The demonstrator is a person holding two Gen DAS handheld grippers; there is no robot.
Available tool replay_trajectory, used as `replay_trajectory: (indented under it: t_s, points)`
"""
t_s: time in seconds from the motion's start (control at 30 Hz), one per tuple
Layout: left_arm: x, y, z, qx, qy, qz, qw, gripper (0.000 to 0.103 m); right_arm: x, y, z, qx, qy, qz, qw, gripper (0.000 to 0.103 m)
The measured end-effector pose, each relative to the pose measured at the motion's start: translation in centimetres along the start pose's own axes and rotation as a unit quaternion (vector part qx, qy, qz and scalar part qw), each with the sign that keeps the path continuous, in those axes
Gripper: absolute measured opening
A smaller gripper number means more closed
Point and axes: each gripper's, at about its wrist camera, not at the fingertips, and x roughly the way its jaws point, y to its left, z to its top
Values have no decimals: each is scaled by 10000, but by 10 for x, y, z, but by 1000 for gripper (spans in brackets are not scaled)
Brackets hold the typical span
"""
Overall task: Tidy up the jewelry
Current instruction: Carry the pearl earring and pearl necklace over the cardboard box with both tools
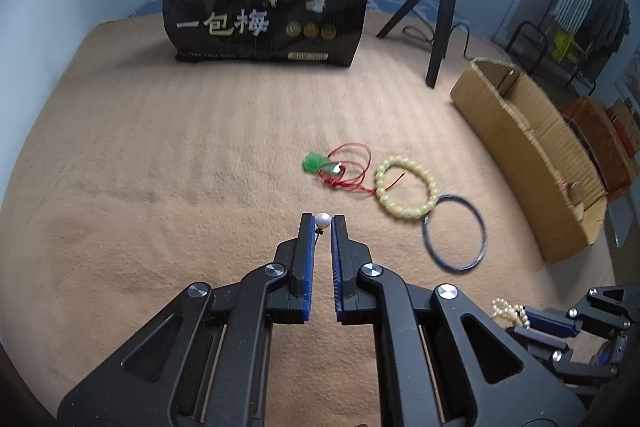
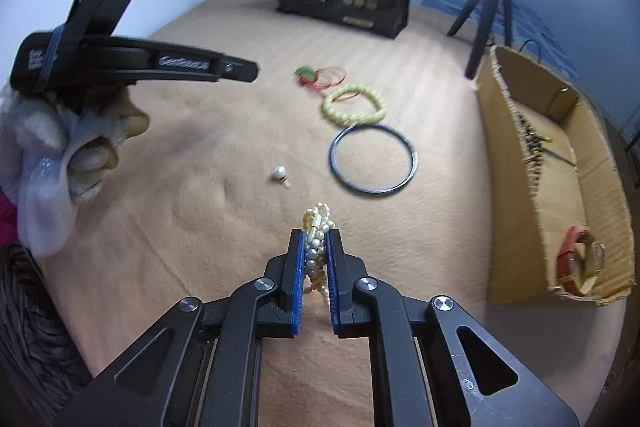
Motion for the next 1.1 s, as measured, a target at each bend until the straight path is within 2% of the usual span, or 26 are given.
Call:
replay_trajectory:
  t_s: [0.4, 0.8, 1.1]
  points:
    - [-34, -12, 10, -132, -311, -337, 9989, 6, -44, -32, 12, 388, -588, -233, 9972, 9]
    - [-49, -72, 18, 131, -492, -792, 9956, 6, -89, -107, 13, 1162, -1146, -739, 9838, 9]
    - [-42, -128, 24, 300, -507, -1050, 9927, 6, -98, -160, 5, 1768, -1273, -960, 9713, 9]
